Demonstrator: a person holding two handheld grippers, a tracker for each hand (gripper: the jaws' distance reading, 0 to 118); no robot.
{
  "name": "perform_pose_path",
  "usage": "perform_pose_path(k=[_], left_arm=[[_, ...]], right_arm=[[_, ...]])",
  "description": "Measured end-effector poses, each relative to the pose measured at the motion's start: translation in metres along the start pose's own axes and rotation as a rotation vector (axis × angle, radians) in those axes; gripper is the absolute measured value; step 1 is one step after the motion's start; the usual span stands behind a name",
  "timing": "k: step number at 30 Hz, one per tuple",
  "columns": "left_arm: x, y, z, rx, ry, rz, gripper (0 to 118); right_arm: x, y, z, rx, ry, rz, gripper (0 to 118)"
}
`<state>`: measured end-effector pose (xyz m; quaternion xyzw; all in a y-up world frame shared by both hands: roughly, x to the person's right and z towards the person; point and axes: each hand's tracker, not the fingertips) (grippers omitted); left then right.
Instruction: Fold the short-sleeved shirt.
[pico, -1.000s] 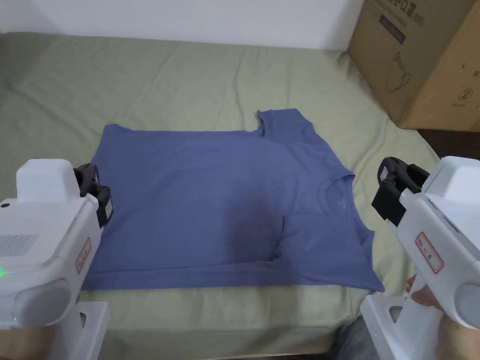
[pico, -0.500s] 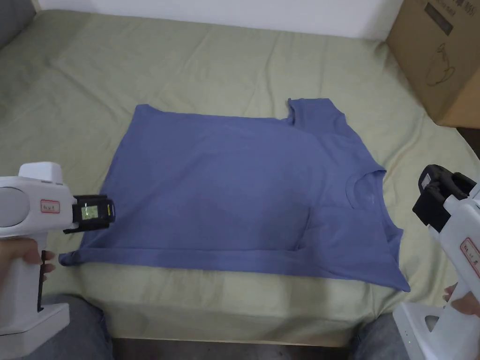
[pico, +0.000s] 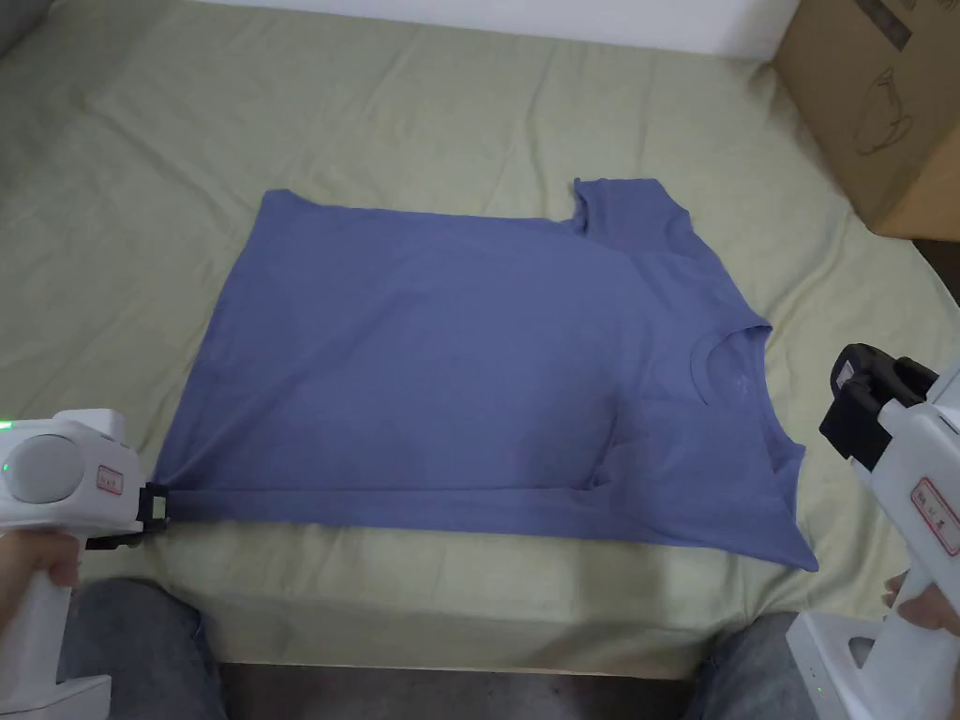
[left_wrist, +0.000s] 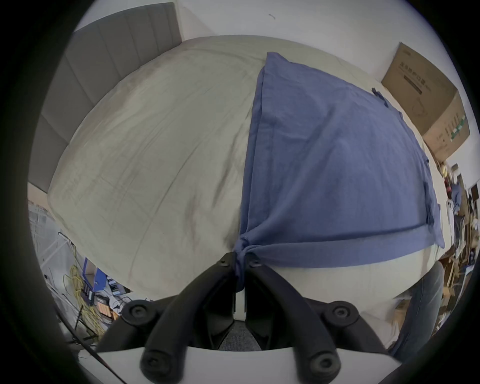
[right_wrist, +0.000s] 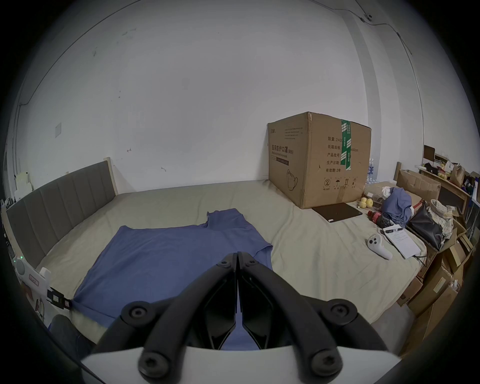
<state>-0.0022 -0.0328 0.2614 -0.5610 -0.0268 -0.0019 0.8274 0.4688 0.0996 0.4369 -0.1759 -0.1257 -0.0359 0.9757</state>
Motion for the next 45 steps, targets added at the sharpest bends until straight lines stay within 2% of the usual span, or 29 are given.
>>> perform_pose_path(k=[4, 8, 9, 10, 12, 13, 15, 19, 21, 23, 25, 26, 28, 29, 32, 35, 40, 42, 45], left_arm=[[-0.003, -0.006, 0.012, 0.116, -0.023, 0.036, 0], [-0.003, -0.01, 0.038, 0.245, -0.058, 0.065, 0], [-0.001, -0.01, 0.044, 0.269, -0.062, 0.07, 0], [0.001, -0.01, 0.049, 0.288, -0.065, 0.075, 0], [0.004, -0.01, 0.058, 0.315, -0.076, 0.076, 0], [0.005, -0.01, 0.062, 0.323, -0.081, 0.077, 0], [0.007, -0.008, 0.066, 0.337, -0.09, 0.085, 0], [0.008, -0.006, 0.069, 0.351, -0.104, 0.116, 0], [0.009, -0.005, 0.069, 0.346, -0.102, 0.12, 0], [0.012, -0.005, 0.069, 0.341, -0.092, 0.119, 0], [0.012, -0.005, 0.068, 0.334, -0.085, 0.118, 0], [0.013, -0.005, 0.067, 0.332, -0.084, 0.121, 0], [0.013, -0.005, 0.066, 0.326, -0.083, 0.126, 0], [0.014, -0.005, 0.066, 0.325, -0.079, 0.128, 0], [0.012, 0.0, 0.068, 0.319, -0.084, 0.14, 0], [0.008, 0.012, 0.074, 0.324, -0.116, 0.175, 0], [0.007, 0.053, 0.082, 0.343, -0.153, 0.25, 0], [0.01, 0.074, 0.082, 0.359, -0.149, 0.253, 0], [0.016, 0.109, 0.073, 0.371, -0.165, 0.273, 0]], right_arm=[[0.006, -0.001, -0.003, -0.035, 0.0, 0.002, 0], [0.024, -0.004, -0.016, -0.215, 0.016, 0.014, 0], [0.032, -0.007, -0.02, -0.257, 0.028, 0.008, 9], [0.039, -0.011, -0.025, -0.305, 0.038, -0.007, 32], [0.052, -0.021, -0.035, -0.411, 0.044, -0.051, 96], [0.058, -0.029, -0.04, -0.471, 0.063, -0.057, 102], [0.064, -0.044, -0.046, -0.523, 0.084, -0.031, 101], [0.07, -0.077, -0.07, -0.656, 0.01, 0.052, 101], [0.076, -0.093, -0.081, -0.712, -0.026, 0.033, 101], [0.078, -0.104, -0.091, -0.737, -0.038, 0.021, 95], [0.079, -0.11, -0.097, -0.748, -0.049, 0.015, 75], [0.079, -0.112, -0.099, -0.75, -0.048, 0.016, 60], [0.079, -0.114, -0.102, -0.759, -0.035, -0.002, 13], [0.081, -0.114, -0.101, -0.758, -0.019, -0.026, 4], [0.085, -0.098, -0.095, -0.747, 0.003, -0.077, 4], [0.094, -0.069, -0.089, -0.718, 0.026, -0.086, 4], [0.107, -0.01, -0.108, -0.609, 0.028, -0.206, 4], [0.107, 0.01, -0.126, -0.592, 0.011, -0.21, 4], [0.096, 0.034, -0.163, -0.58, -0.064, -0.173, 4]])
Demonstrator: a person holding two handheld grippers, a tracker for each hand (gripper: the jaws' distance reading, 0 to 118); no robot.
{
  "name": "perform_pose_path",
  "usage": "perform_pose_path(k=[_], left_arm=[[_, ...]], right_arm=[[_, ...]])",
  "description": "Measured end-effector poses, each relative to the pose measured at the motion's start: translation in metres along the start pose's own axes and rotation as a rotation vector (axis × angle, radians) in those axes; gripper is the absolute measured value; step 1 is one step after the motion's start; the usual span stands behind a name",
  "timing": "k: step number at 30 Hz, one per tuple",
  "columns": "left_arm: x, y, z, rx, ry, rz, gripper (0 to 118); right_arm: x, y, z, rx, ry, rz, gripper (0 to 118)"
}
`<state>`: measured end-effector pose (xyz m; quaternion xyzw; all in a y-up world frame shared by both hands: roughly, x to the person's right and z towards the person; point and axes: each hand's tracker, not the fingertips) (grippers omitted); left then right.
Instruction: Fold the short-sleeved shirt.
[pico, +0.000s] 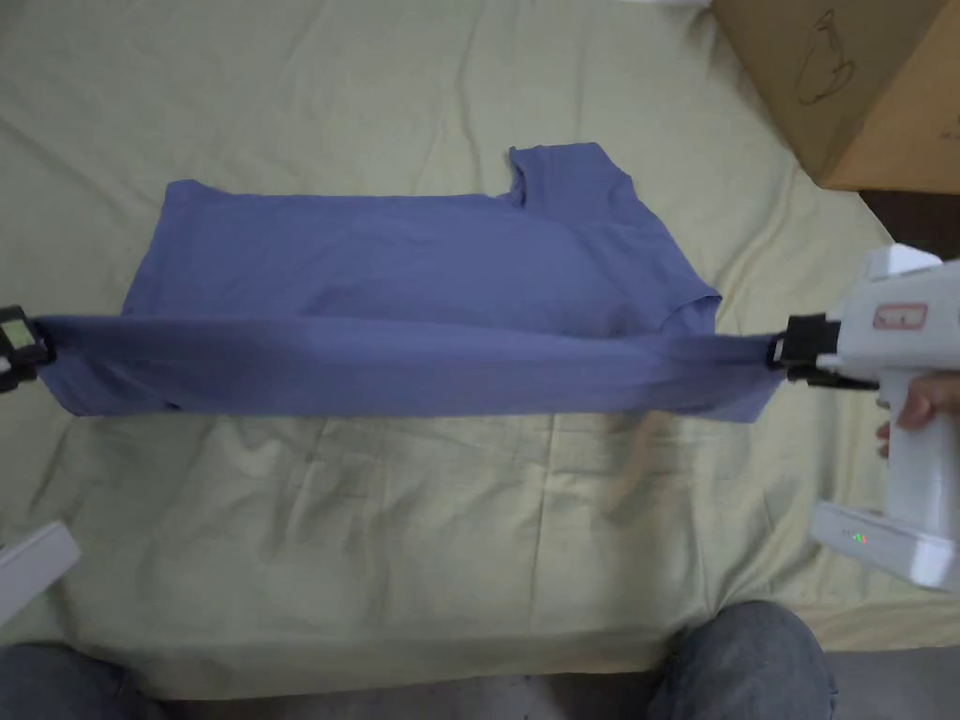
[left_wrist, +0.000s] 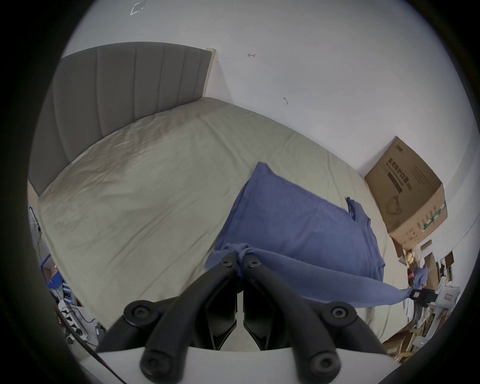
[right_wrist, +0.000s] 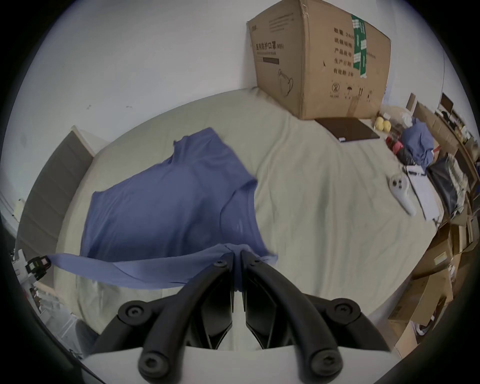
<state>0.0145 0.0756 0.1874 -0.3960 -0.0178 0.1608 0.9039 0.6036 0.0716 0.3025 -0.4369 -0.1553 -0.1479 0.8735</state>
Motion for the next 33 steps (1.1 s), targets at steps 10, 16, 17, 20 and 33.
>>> perform_pose_path(k=[10, 16, 17, 20, 33], left_arm=[[0.015, 0.047, -0.118, -0.09, 0.064, 0.014, 0], [0.023, 0.053, -0.166, -0.119, 0.113, 0.008, 24], [0.025, 0.052, -0.171, -0.113, 0.131, -0.002, 39], [0.027, 0.055, -0.173, -0.103, 0.133, -0.01, 99], [0.064, 0.03, -0.026, 0.408, 0.132, -0.425, 115]], right_arm=[[-0.033, 0.066, -0.104, -0.075, -0.123, 0.044, 4], [-0.035, 0.069, -0.15, -0.136, -0.141, 0.0, 5], [-0.034, 0.069, -0.155, -0.146, -0.147, -0.019, 8], [-0.027, 0.072, -0.156, -0.152, -0.155, -0.073, 83], [-0.041, 0.042, 0.036, 0.526, -0.066, 0.16, 96]])
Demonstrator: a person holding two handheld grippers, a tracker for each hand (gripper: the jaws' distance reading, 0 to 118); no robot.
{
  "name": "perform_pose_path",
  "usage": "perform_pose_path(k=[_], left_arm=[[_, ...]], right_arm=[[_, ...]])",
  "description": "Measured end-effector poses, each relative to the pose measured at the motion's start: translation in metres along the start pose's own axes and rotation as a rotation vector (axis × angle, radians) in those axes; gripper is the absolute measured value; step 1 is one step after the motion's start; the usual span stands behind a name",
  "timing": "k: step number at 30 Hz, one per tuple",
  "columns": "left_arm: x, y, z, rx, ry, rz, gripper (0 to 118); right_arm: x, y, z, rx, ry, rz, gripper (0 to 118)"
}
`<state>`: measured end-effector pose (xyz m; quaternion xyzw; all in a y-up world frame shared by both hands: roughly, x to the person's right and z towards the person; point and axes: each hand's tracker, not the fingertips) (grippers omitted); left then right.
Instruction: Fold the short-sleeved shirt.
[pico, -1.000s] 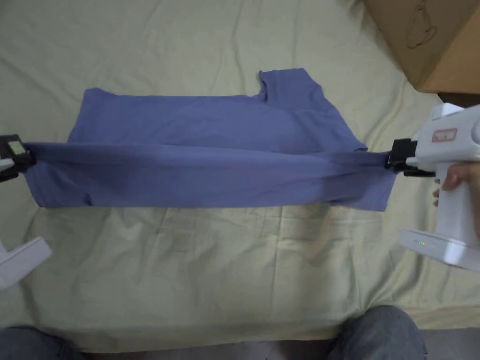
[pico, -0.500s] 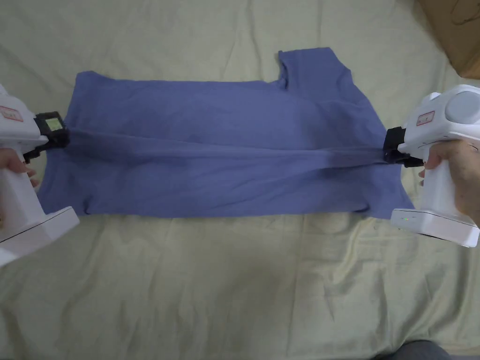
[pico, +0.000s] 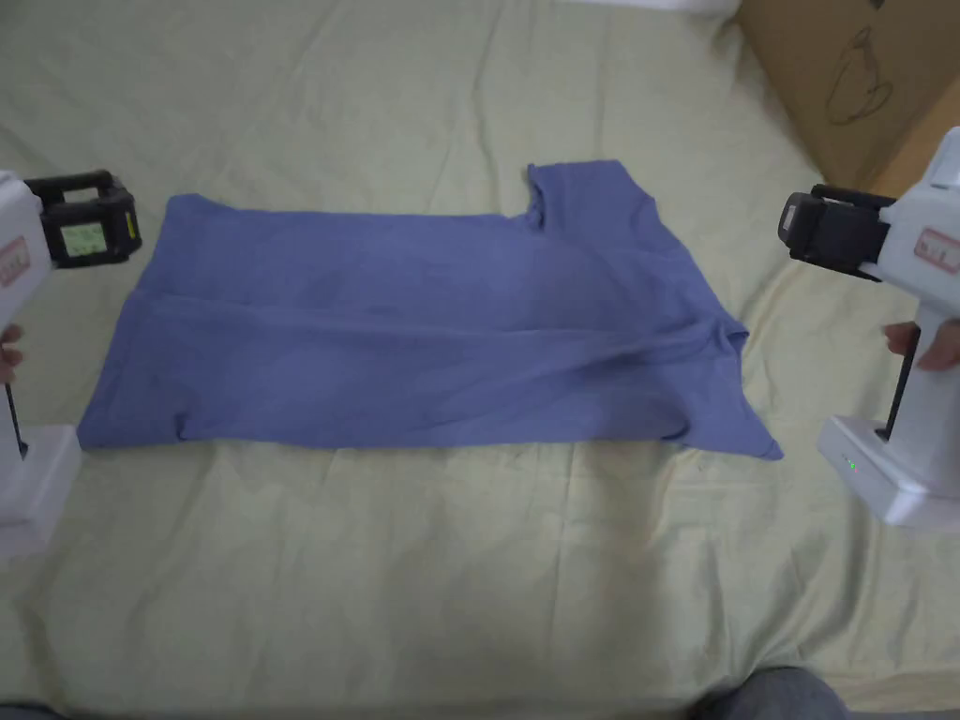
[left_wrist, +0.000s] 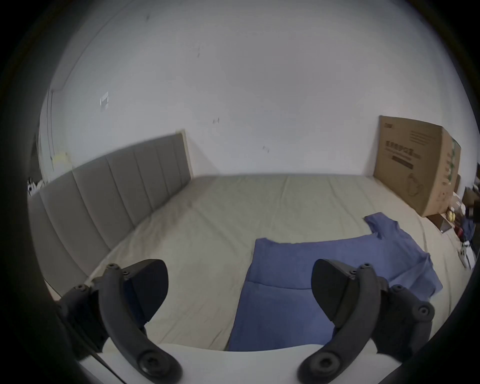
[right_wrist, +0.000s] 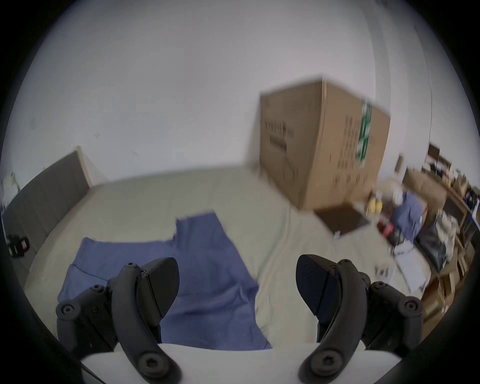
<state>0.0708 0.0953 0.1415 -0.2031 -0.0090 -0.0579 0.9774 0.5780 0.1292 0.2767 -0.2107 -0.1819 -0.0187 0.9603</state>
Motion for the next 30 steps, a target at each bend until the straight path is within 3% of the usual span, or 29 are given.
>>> perform_pose_path(k=[7, 9, 11, 13, 14, 16, 18, 30], left_arm=[[-0.006, -0.007, 0.033, 0.111, -0.013, 0.002, 114], [0.01, -0.03, 0.117, 0.121, -0.016, -0.001, 112], [0.015, -0.039, 0.139, 0.133, -0.033, 0.0, 105], [0.013, -0.048, 0.146, 0.161, -0.048, 0.009, 79], [0.015, -0.052, 0.153, 0.162, -0.047, 0.005, 66], [0.015, -0.059, 0.16, 0.165, -0.07, 0.009, 31], [0.014, -0.063, 0.164, 0.175, -0.082, 0.009, 1], [0.005, -0.054, 0.142, 0.062, -0.152, 0.09, 0]], right_arm=[[-0.026, -0.041, 0.104, 0.177, 0.064, 0.063, 97], [-0.034, -0.056, 0.124, 0.193, 0.077, 0.084, 97], [-0.04, -0.067, 0.138, 0.205, 0.087, 0.086, 95], [-0.043, -0.076, 0.149, 0.21, 0.094, 0.061, 78], [-0.045, -0.08, 0.154, 0.214, 0.116, 0.036, 62], [-0.046, -0.083, 0.158, 0.216, 0.124, -0.003, 5], [-0.05, -0.084, 0.162, 0.228, 0.125, -0.01, 0], [-0.047, -0.077, 0.149, 0.207, 0.149, -0.009, 0]])
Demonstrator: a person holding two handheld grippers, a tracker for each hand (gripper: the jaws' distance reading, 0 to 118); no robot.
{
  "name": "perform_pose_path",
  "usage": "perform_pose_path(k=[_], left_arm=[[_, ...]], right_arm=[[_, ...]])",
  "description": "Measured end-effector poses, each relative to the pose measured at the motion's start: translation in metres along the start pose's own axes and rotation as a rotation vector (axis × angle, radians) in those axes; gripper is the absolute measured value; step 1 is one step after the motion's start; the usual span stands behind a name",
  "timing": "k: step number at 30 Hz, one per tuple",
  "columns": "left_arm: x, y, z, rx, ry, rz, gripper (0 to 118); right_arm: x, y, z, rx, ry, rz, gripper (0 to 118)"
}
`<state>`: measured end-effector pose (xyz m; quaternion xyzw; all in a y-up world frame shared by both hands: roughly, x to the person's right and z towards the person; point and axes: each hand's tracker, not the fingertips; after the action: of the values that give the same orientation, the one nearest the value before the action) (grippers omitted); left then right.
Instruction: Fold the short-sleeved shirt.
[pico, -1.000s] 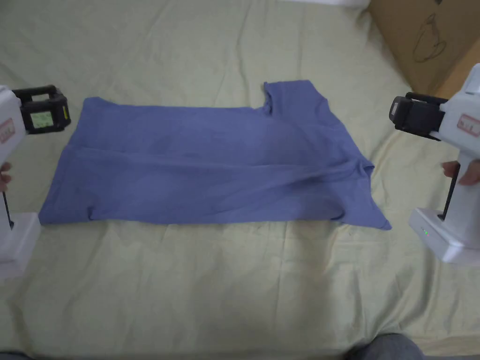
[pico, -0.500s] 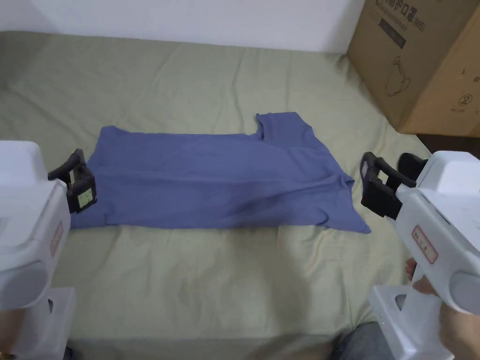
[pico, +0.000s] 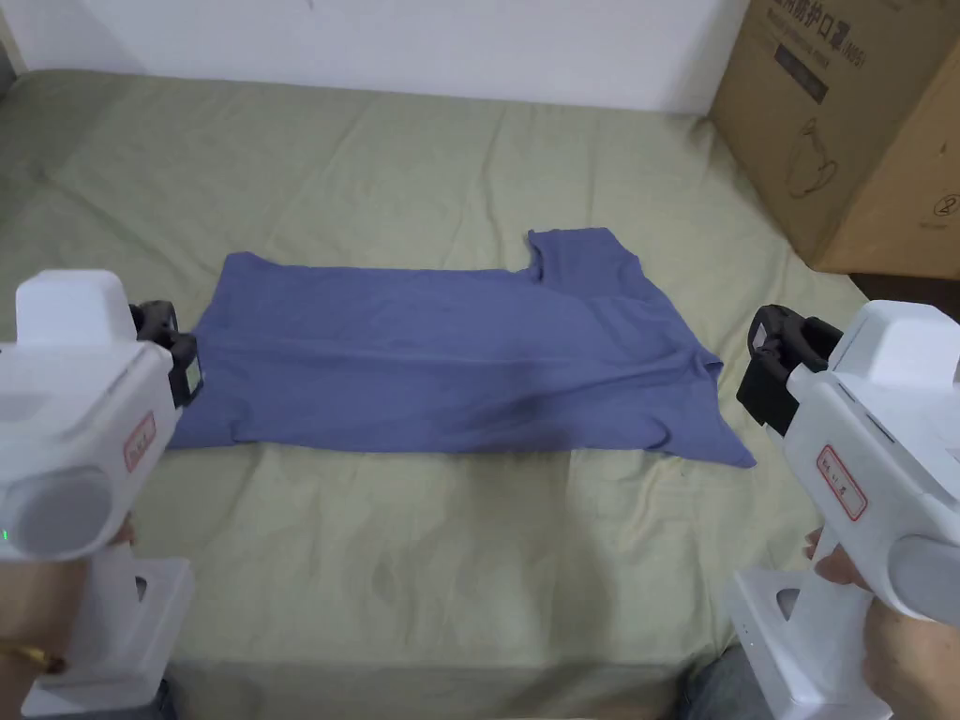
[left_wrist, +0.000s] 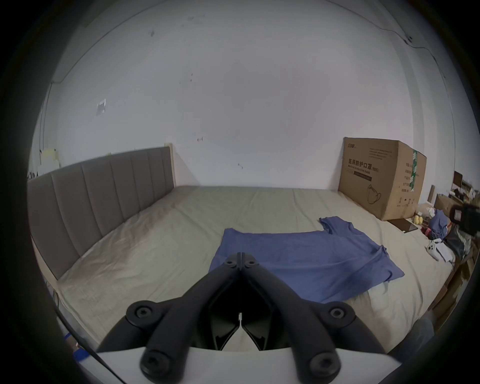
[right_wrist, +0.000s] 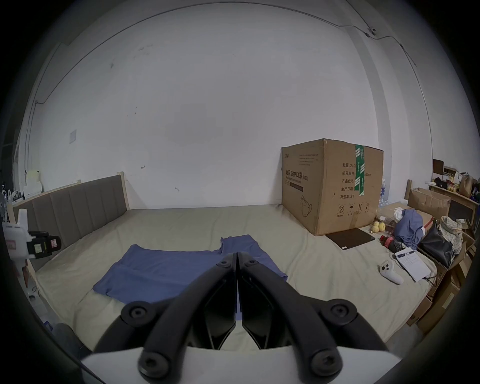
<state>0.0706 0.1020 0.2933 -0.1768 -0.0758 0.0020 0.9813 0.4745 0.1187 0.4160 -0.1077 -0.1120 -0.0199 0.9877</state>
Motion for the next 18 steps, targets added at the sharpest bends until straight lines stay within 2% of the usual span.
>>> perform_pose_path(k=[5, 6, 7, 8, 9, 10, 11, 12, 18], left_arm=[[-0.027, 0.021, -0.058, -0.201, -0.008, 0.129, 0], [-0.032, 0.025, -0.072, -0.246, -0.012, 0.142, 4], [-0.036, 0.027, -0.081, -0.286, -0.015, 0.154, 14], [-0.043, 0.03, -0.099, -0.35, -0.008, 0.147, 28], [-0.047, 0.031, -0.112, -0.405, -0.009, 0.146, 62], [-0.05, 0.03, -0.126, -0.462, -0.015, 0.143, 85], [-0.054, 0.028, -0.139, -0.512, -0.021, 0.142, 103], [-0.058, 0.023, -0.151, -0.556, -0.016, 0.145, 116], [-0.07, -0.019, -0.213, -0.769, 0.074, 0.091, 117]], right_arm=[[-0.003, 0.001, -0.006, -0.015, 0.003, 0.007, 0], [-0.003, 0.001, -0.009, -0.025, 0.003, 0.01, 0], [-0.002, 0.0, -0.011, -0.031, 0.003, 0.013, 0], [-0.002, -0.001, -0.014, -0.035, 0.004, 0.017, 0], [-0.003, -0.003, -0.017, -0.046, -0.001, 0.024, 0], [-0.003, -0.005, -0.02, -0.057, -0.003, 0.026, 0], [-0.003, -0.007, -0.023, -0.066, -0.005, 0.023, 0], [-0.002, -0.009, -0.026, -0.077, -0.003, 0.018, 0], [-0.006, -0.022, -0.043, -0.144, -0.009, 0.02, 0]])
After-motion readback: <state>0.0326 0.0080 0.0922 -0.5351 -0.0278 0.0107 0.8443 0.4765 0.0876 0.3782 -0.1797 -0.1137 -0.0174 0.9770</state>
